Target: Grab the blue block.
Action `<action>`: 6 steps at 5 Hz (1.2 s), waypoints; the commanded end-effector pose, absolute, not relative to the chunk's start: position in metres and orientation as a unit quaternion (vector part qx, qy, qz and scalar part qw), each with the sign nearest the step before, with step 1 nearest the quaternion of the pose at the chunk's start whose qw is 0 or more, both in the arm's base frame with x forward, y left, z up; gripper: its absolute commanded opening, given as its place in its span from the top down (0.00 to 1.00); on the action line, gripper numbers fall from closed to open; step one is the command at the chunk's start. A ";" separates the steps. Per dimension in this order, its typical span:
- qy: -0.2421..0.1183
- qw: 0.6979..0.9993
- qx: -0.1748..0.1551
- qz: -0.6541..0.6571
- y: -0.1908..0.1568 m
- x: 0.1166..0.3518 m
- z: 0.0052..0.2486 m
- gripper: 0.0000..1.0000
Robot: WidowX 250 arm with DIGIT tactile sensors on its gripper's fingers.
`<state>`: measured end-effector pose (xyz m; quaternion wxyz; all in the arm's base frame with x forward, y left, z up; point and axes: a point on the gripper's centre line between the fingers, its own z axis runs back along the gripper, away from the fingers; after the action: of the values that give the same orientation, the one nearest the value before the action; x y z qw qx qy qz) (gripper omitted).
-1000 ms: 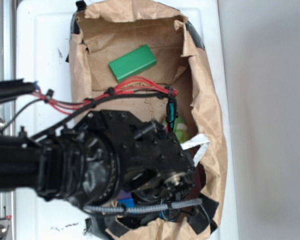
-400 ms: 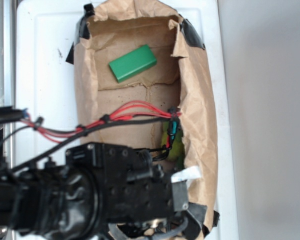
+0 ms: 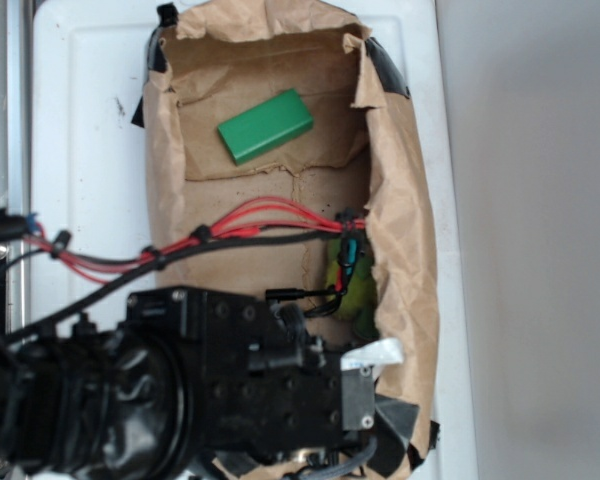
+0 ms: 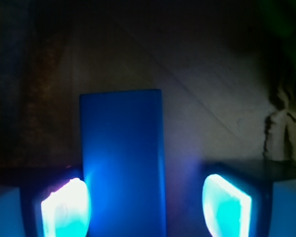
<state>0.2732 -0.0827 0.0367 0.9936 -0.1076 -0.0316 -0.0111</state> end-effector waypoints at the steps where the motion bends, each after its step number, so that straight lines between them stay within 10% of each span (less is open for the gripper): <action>1: -0.028 0.984 -0.175 -0.001 -0.080 0.286 0.068 0.00; 5: -0.010 0.983 -0.175 -0.047 -0.102 0.268 0.051 0.00; 6: -0.037 0.993 -0.096 -0.059 -0.108 0.265 0.031 0.00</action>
<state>0.2667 -0.1057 0.0243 0.9943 -0.0924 -0.0268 -0.0463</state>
